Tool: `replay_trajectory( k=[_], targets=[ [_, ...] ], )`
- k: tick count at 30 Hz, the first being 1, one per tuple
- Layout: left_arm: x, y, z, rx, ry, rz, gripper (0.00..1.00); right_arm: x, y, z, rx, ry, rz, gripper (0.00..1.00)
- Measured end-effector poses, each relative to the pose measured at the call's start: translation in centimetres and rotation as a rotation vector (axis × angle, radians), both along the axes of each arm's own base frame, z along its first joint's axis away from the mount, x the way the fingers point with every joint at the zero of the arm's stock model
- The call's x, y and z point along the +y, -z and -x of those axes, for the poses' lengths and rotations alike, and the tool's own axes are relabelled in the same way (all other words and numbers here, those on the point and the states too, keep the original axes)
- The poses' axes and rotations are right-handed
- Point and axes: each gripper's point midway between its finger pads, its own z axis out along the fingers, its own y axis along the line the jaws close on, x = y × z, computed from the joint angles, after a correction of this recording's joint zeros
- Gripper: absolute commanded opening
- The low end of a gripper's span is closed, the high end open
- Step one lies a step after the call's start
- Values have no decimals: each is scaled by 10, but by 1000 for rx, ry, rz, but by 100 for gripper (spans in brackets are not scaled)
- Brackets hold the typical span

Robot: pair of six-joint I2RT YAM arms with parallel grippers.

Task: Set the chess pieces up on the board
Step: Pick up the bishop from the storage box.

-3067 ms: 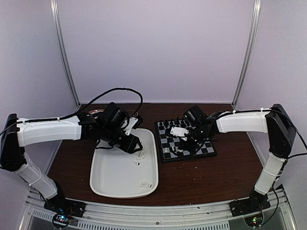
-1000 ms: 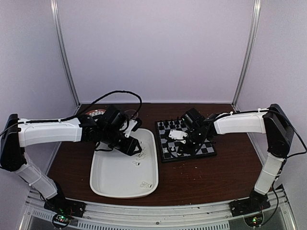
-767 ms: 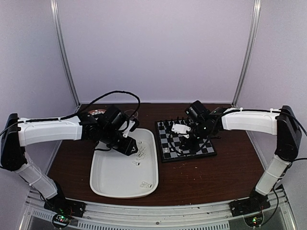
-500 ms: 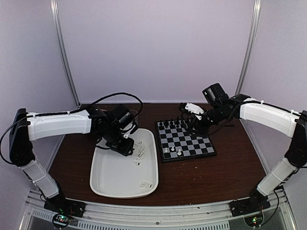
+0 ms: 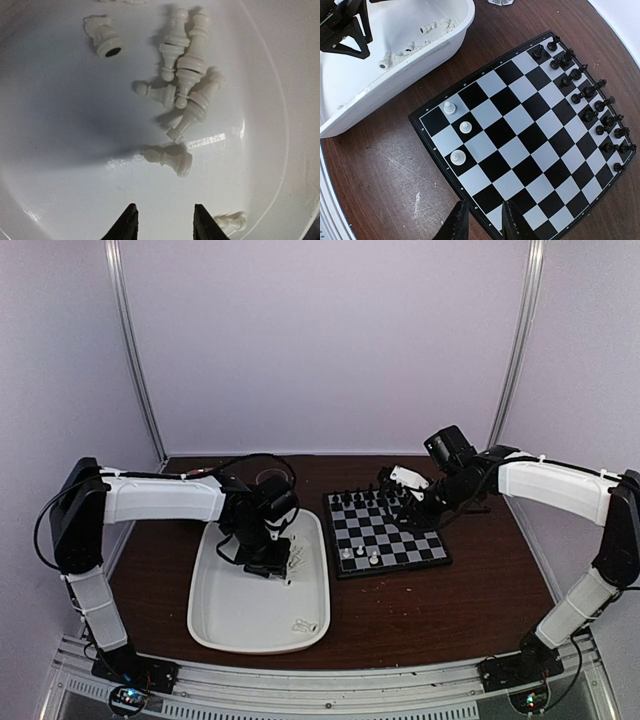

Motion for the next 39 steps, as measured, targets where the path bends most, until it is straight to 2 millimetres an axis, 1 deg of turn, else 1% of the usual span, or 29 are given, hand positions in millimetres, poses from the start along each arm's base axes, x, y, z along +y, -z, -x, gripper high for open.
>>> replay_trajectory(
  k=[3,6,15,19,22,28,32,35,39],
  targets=[
    [-2,17,2,43,-22,-18,39,-1,2,1,4,0,3,26],
    [-4,24,2,62,-35,-25,38,0,4,1,3,-1,3,26],
    [-4,22,-15,45,-94,10,37,0,6,2,5,-5,1,26],
    [-4,22,-20,48,-119,25,36,0,6,2,4,-7,-3,26],
    [-6,25,-20,59,-123,32,35,1,5,2,5,-9,-5,26],
    [-6,43,-15,106,-121,13,32,1,5,2,5,-11,-8,26],
    [-8,42,-18,102,-124,23,32,2,5,3,7,-14,-12,26],
    [-8,42,-19,102,-123,24,36,2,7,4,13,-16,-12,26],
    [-7,42,-18,96,-95,21,38,1,9,6,19,-18,-10,26]
  ],
)
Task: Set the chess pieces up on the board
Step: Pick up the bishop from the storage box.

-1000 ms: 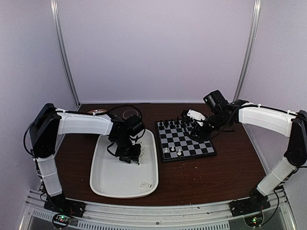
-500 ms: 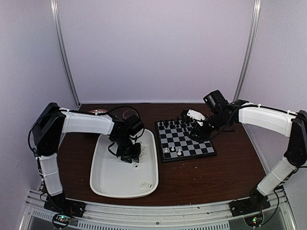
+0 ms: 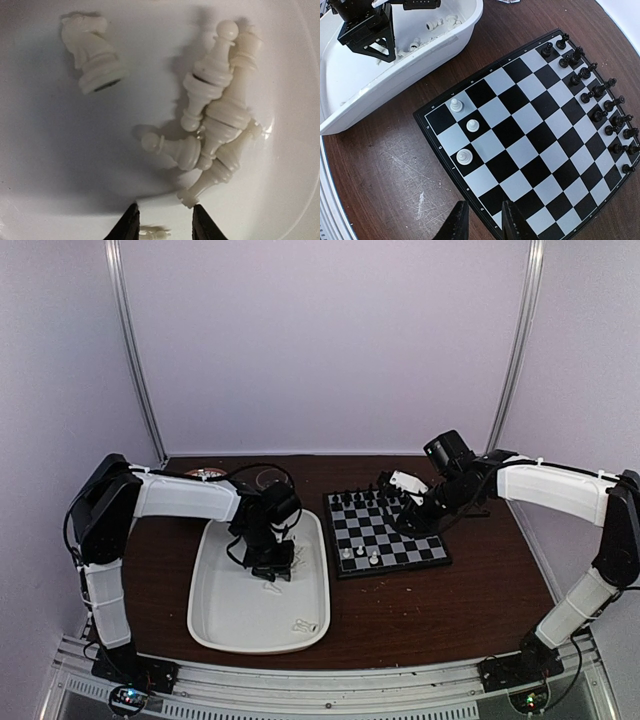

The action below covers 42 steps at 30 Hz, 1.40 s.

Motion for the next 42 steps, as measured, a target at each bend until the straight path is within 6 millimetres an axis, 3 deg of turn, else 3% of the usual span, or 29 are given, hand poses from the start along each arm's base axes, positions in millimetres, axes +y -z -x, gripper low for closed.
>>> replay_trajectory(
  k=[20,42],
  targets=[
    [14,-10,18,-49,509,-37,41,2,6,1,22,-8,0,26],
    [36,3,38,-9,723,-82,34,4,16,3,53,-16,2,26]
  ],
)
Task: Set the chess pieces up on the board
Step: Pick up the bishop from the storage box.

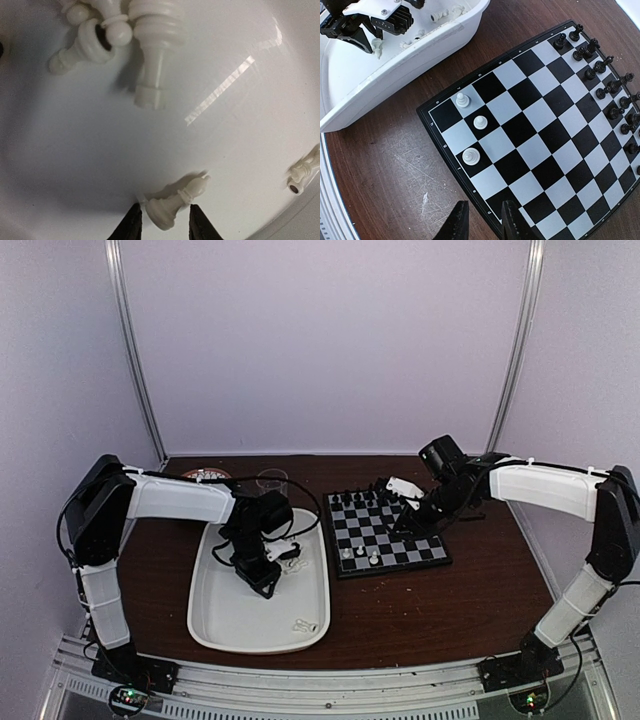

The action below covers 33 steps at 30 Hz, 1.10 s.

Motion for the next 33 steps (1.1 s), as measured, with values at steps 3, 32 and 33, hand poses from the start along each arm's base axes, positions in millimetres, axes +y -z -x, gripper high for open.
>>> replay_trajectory(
  k=[3,32,33],
  targets=[
    [1,0,0,-5,13,-3,36,0,1,0,2,0,1,26],
    [-12,3,2,-76,183,33,25,1,5,0,5,-15,8,25],
    [-12,2,2,-77,185,33,22,1,5,0,5,-15,8,25]
  ],
)
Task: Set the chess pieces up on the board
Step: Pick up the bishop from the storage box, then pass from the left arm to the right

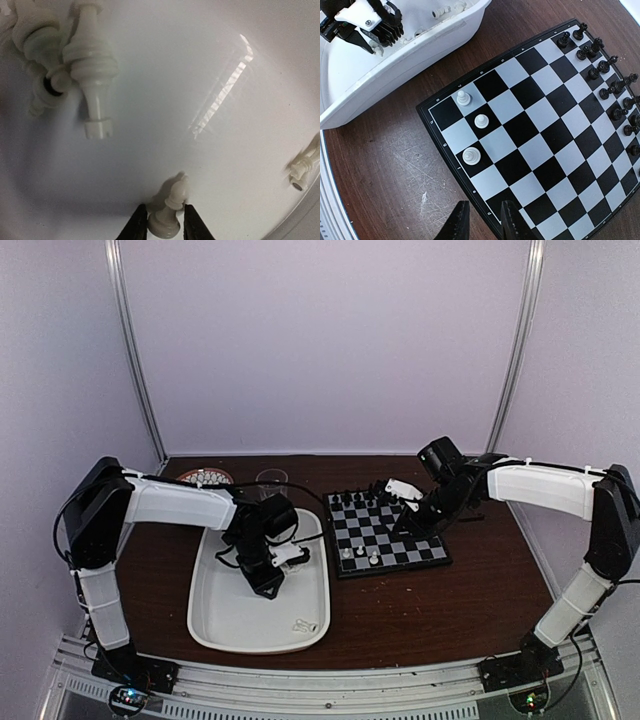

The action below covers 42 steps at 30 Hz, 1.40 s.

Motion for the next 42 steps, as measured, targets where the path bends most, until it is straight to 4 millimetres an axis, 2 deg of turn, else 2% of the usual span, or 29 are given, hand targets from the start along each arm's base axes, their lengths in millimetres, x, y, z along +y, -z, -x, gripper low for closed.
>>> replay_trajectory(
  k=[5,13,16,19,23,25,28,34,38,42],
  targets=[
    [0,0,3,0,1,-7,12,0,0,0,0,-1,-1,25],
    [-1,-1,3,2,-27,-4,10,2,-2,4,20,-10,-11,25],
    [-2,-7,4,7,-45,13,11,7,-14,6,39,-20,-39,25],
    [-10,-30,3,-9,-79,84,12,17,-36,7,54,-33,-98,26],
    [-31,-86,-6,-74,-149,282,13,39,-70,11,99,-67,-215,27],
    [-45,-114,-11,-98,-181,402,14,53,-79,13,151,-88,-259,27],
    [-64,-139,-15,-102,-221,546,16,77,-77,19,241,-116,-293,31],
    [-80,-145,-14,-47,-291,679,16,117,-70,43,416,-163,-332,34],
    [-90,-155,-15,-34,-296,742,17,131,-78,55,457,-191,-354,34],
    [-95,-162,-16,-24,-294,779,17,137,-80,64,490,-203,-362,33]
  ],
)
